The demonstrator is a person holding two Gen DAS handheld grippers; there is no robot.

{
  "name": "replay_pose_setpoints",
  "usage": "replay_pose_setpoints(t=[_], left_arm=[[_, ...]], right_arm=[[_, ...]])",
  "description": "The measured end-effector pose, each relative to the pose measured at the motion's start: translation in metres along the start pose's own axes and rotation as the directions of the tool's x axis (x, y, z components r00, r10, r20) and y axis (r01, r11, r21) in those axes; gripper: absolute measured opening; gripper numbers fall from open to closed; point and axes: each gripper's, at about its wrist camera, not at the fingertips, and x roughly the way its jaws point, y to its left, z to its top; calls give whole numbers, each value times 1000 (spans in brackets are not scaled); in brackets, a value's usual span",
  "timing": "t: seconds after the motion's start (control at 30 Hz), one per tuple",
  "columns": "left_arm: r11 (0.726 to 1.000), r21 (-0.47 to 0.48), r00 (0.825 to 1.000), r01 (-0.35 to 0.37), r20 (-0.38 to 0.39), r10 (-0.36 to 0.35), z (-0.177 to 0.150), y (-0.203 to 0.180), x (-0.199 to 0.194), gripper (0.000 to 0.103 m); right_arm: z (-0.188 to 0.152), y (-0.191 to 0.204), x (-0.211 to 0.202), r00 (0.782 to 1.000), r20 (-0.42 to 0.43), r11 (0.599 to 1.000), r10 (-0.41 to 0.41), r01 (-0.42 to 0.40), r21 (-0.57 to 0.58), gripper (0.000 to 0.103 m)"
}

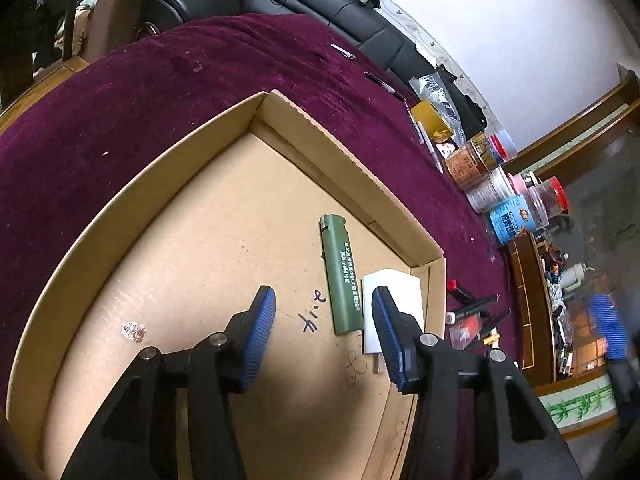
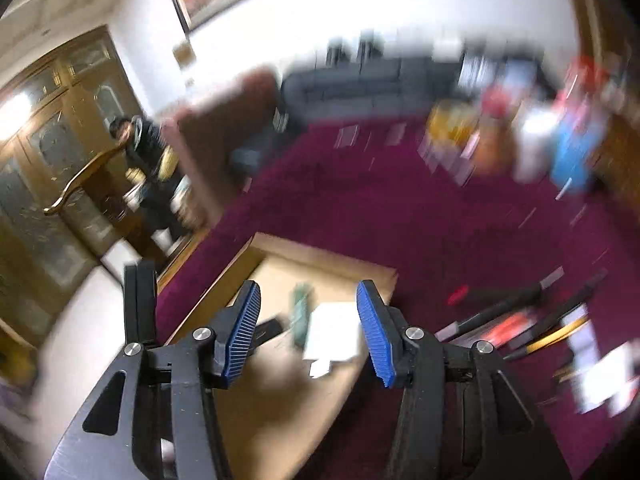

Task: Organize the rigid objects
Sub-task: 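Lower the lighter and white charger into the cardboard box and open both grippers, then move the left tool to the black marker and grasp it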

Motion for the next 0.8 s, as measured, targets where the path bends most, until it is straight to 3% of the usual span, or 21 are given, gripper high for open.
replay_pose_setpoints(t=[0.03, 0.07, 0.1, 0.13, 0.17, 0.27, 0.33, 0.47, 0.6, 0.7, 0.8], left_arm=[[1000, -1, 1000, 6, -1, -6, -1, 1, -2, 44], [1000, -5, 1000, 6, -7, -6, -1, 2, -3, 44], [1000, -4, 1000, 13, -4, -13, -2, 2, -4, 44], [1000, 7, 1000, 22, 6, -22, -2, -1, -7, 44], [999, 31, 1000, 21, 22, -22, -3, -6, -10, 44], [993, 117, 998, -10, 71, 2, -11, -31, -27, 44], [986, 165, 996, 6, 89, -21, -23, -51, -42, 45], [967, 256, 985, -22, 171, -23, -62, -99, -77, 66], [954, 299, 978, -11, 201, -52, -94, -130, -86, 68], [930, 359, 976, -74, 216, -6, -110, -150, -78, 68], [916, 394, 980, -78, 197, -1, -126, -162, -70, 68]], right_arm=[[-5, -4, -30, 991, 109, 996, -78, 83, -43, 66], [-11, -8, -47, 978, 172, 990, -118, 130, -57, 91], [-20, -16, -62, 961, 231, 984, -152, 170, -60, 103], [-34, -30, -73, 947, 255, 975, -197, 216, -48, 103], [-41, -41, -76, 945, 232, 969, -230, 243, -30, 103], [-75, -90, -67, 957, 98, 960, -275, 266, 92, 103], [-99, -122, -63, 956, 32, 938, -293, 281, 204, 102], [-127, -157, -66, 958, -2, 908, -288, 274, 316, 102], [-140, -176, -68, 950, -12, 890, -312, 297, 346, 102], [-151, -183, -72, 947, -14, 887, -321, 306, 346, 102], [-153, -188, -78, 954, 15, 893, -299, 275, 355, 102]])
